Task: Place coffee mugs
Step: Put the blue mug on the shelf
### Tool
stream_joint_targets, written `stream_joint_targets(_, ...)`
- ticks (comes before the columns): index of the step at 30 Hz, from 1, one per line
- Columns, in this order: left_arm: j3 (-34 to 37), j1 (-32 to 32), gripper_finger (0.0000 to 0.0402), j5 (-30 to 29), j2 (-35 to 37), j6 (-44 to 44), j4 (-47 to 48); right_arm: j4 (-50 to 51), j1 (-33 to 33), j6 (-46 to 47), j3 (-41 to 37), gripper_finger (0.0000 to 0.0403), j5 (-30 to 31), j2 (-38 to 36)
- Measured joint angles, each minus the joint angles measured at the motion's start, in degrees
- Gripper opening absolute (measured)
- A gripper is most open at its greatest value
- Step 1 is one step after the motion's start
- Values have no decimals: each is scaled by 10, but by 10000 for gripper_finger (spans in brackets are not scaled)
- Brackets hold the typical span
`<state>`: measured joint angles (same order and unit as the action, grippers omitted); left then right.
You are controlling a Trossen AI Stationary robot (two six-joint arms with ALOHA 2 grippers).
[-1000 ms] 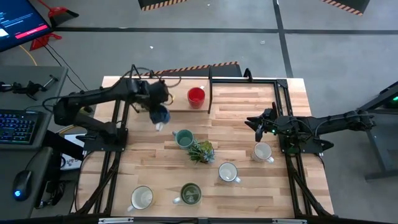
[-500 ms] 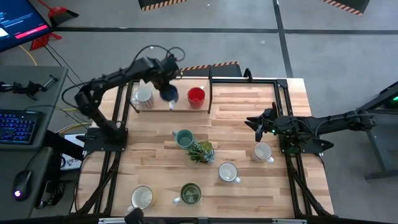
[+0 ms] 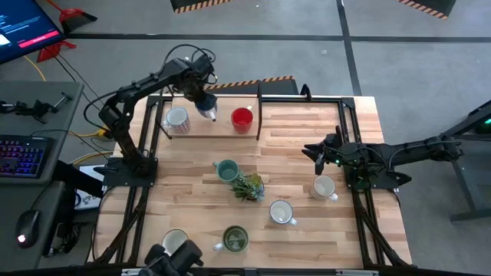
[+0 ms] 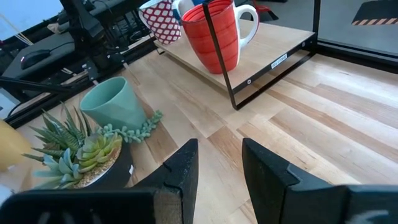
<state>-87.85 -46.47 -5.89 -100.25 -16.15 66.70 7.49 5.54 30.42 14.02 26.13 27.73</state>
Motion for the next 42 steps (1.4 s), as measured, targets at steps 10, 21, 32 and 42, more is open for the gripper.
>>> stream_joint_targets(10, 0, -20, 4, -5, -26, -113, 0, -1, 0, -23, 0, 103, -1, 0)
stream_joint_targets(21, 0, -27, 4, 0, -55, -177, -2, -1, 0, -39, 0, 103, -22, 0)
stream_joint_targets(32, -16, -28, 10, 1, -64, -165, -13, 0, 0, -50, 0, 103, -26, 0)
stream_joint_targets(42, -66, -28, 48, 24, -63, -137, -24, 0, 0, -55, 0, 103, -26, 0)
